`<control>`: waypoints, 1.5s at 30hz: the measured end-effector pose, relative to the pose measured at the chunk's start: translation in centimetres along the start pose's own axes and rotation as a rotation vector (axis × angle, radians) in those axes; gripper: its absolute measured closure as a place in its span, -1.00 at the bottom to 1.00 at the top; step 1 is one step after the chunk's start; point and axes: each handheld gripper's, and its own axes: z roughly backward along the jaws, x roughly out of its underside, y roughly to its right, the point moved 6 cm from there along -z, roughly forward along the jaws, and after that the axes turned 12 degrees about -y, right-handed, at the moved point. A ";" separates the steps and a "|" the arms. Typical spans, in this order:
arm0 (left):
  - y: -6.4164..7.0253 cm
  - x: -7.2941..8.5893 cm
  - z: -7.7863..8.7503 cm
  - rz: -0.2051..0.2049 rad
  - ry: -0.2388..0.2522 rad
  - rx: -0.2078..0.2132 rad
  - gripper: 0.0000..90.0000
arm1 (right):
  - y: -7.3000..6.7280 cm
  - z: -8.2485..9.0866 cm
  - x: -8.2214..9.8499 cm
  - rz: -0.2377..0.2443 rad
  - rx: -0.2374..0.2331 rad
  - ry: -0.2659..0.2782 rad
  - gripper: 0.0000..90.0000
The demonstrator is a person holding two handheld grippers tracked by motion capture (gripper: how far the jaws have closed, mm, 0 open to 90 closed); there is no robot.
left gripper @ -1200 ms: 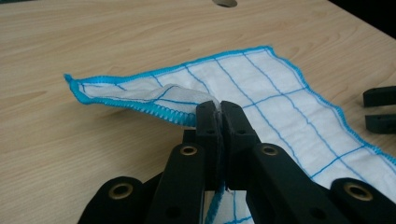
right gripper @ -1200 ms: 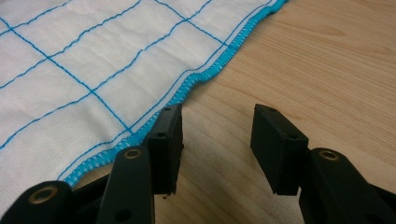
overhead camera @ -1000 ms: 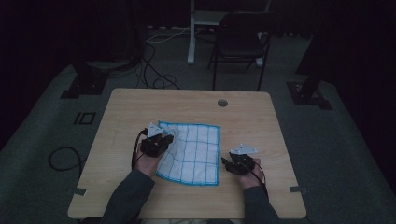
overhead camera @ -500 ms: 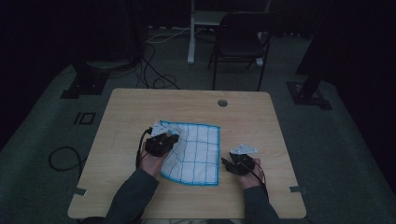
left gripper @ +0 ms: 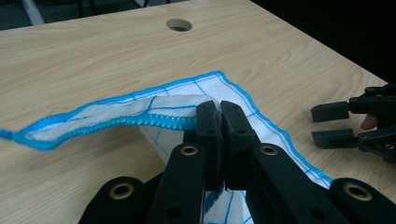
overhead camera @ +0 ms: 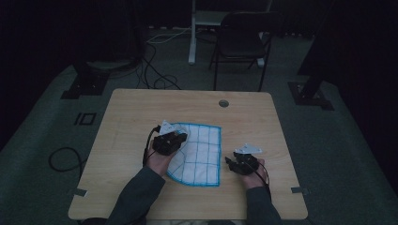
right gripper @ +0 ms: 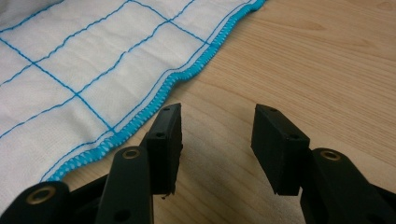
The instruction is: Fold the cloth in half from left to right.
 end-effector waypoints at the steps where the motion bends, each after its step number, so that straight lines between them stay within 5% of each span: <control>1: 0.1 -0.1 -0.1 -0.001 0.000 0.001 0.95 | 0.0 0.0 0.0 0.001 0.000 -0.001 0.18; 45: 3.4 -0.9 -4.5 -0.067 -0.057 0.073 0.95 | 0.8 0.2 0.2 -0.031 0.019 -0.006 0.18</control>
